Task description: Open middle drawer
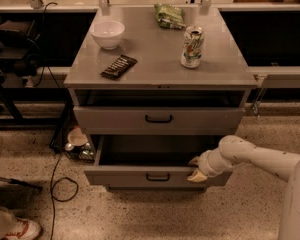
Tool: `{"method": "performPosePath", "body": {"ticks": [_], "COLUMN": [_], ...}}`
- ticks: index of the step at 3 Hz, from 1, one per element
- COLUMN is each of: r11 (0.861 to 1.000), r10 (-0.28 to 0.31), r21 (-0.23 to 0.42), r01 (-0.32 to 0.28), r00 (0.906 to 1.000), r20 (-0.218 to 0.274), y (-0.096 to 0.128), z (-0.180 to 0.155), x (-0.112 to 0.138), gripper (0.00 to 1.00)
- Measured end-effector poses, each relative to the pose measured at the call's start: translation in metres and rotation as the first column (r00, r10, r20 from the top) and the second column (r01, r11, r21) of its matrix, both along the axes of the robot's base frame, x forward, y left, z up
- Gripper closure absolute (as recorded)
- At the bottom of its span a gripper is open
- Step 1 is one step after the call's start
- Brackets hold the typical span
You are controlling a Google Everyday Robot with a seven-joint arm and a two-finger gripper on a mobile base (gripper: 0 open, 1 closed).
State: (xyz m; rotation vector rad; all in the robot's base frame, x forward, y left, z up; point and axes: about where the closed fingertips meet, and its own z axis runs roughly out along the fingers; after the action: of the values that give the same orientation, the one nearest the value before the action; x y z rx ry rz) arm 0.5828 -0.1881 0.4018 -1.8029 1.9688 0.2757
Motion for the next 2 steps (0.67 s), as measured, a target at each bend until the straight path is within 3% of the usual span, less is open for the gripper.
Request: {"method": "performPosePath", "body": {"ticks": [2], "r11": [1.000], "r10": [-0.013], "r21": [0.003], "r01": [0.013], "r00": [0.9999], "r20": [-0.003], "y": [-0.0004], "z": [-0.0007], "x": [-0.0121], "gripper": [1.00]}}
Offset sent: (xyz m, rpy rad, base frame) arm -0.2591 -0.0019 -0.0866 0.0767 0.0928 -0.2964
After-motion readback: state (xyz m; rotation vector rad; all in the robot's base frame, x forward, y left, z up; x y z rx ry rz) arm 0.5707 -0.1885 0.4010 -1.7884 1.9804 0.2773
